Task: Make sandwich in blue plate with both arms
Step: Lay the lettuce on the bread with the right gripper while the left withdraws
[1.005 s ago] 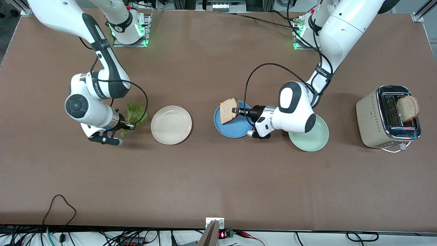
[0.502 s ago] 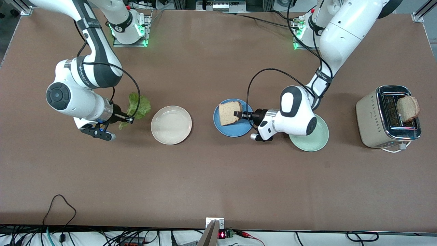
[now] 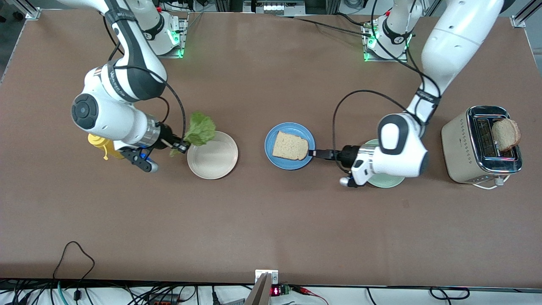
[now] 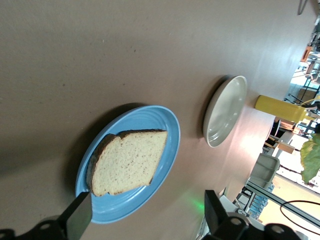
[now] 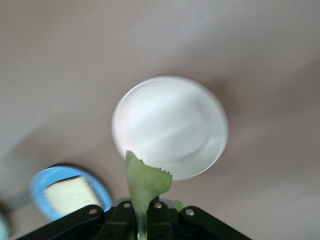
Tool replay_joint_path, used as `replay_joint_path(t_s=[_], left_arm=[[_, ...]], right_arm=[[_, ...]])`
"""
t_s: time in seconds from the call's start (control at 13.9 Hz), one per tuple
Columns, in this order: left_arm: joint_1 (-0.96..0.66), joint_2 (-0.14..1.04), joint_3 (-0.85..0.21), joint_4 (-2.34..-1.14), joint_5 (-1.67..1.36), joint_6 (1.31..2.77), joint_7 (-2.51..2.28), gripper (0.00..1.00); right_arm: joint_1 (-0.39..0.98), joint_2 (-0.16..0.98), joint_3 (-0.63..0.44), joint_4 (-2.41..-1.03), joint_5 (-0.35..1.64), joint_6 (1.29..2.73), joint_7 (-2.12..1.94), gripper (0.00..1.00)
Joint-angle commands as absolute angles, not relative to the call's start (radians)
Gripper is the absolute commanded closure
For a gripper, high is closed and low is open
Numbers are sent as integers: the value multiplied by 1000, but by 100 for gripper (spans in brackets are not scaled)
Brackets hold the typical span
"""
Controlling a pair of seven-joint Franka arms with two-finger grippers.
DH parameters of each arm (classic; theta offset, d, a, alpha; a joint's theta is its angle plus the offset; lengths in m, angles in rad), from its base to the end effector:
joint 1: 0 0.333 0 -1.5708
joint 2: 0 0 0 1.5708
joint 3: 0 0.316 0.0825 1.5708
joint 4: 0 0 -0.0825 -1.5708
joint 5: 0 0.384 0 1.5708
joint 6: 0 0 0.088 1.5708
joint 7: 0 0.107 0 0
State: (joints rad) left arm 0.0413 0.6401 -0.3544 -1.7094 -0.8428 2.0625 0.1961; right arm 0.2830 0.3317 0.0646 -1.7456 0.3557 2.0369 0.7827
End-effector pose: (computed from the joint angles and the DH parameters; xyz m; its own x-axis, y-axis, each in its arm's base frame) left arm 0.6216 -0.2184 0.2415 0.9524 -0.0770 -0.2951 0.1788 -0.6428 0.7449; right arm 0.5981 0.2339 0.3842 0.8043 -0.5259 -0.2766 -0.5812 -0.7931 -0.1822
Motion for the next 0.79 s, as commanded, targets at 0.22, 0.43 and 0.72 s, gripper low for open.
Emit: replay_joint_path(t_s=[0.22,0.43,0.72], left_arm=[[48,417,-337,-1752,-451,2039,40,0],[48,358,-336,-1738,-159,2002,-83,0],[75,337,-328,-1567,56,1814,-110,0]], right_arm=[[481,483,60,-1583,413,2162,1213,100],[558,589,60,-1528,413,2294,1389,100],[623,737,60,-1444,414,2469,1541,100]])
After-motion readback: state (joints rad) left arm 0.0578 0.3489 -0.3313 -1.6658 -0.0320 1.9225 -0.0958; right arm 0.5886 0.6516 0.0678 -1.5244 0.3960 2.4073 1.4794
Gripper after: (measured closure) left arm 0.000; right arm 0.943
